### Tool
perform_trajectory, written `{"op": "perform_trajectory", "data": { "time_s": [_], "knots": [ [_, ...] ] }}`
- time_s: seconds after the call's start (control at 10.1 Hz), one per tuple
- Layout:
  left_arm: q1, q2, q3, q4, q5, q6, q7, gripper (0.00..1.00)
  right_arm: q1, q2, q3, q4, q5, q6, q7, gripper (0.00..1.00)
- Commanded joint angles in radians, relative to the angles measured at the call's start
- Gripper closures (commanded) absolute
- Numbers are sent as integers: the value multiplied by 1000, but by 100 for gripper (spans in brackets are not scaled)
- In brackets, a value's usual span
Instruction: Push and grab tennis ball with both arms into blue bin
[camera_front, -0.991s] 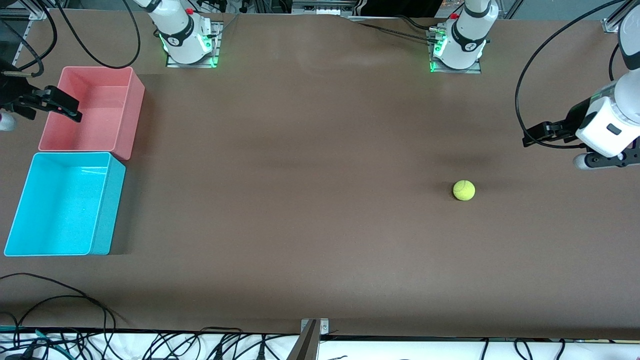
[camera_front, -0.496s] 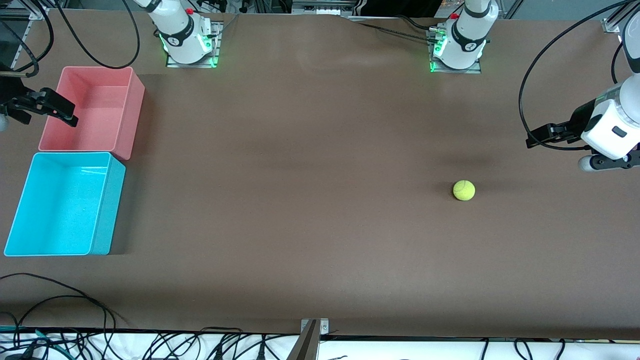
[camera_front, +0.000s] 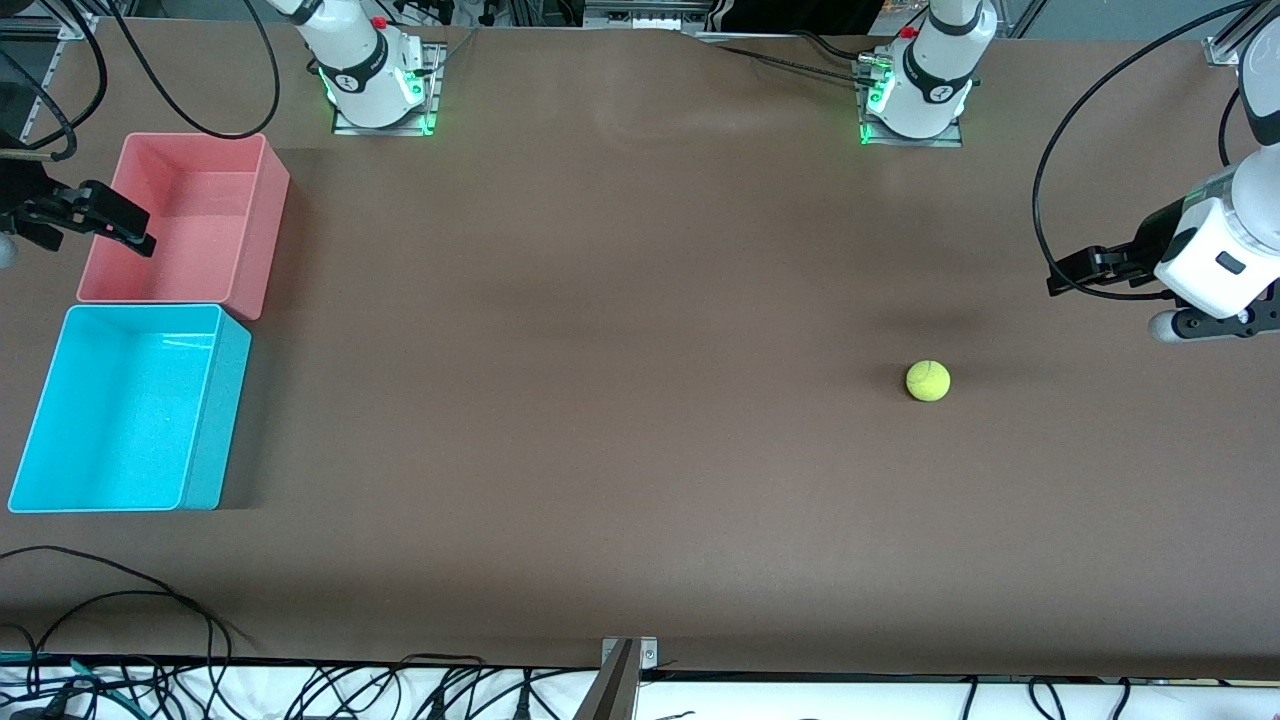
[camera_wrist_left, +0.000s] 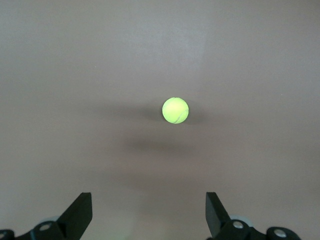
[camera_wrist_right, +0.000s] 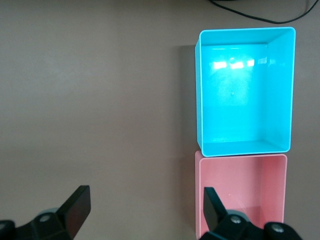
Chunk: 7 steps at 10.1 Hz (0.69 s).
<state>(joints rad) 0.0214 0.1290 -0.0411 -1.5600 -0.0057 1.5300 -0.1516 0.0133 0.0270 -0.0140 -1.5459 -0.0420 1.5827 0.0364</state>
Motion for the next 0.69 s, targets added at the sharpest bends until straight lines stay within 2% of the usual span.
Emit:
{"op": "perform_trajectory", "data": {
  "time_s": [0.0,0.59],
  "knots": [
    [0,17,-2,34,21,-14,3,0,-4,8,2,18,8,-9,8,0],
    [3,17,-2,32,19,-16,3,0,-10,10,-3,18,40,-6,10,0]
  ]
}}
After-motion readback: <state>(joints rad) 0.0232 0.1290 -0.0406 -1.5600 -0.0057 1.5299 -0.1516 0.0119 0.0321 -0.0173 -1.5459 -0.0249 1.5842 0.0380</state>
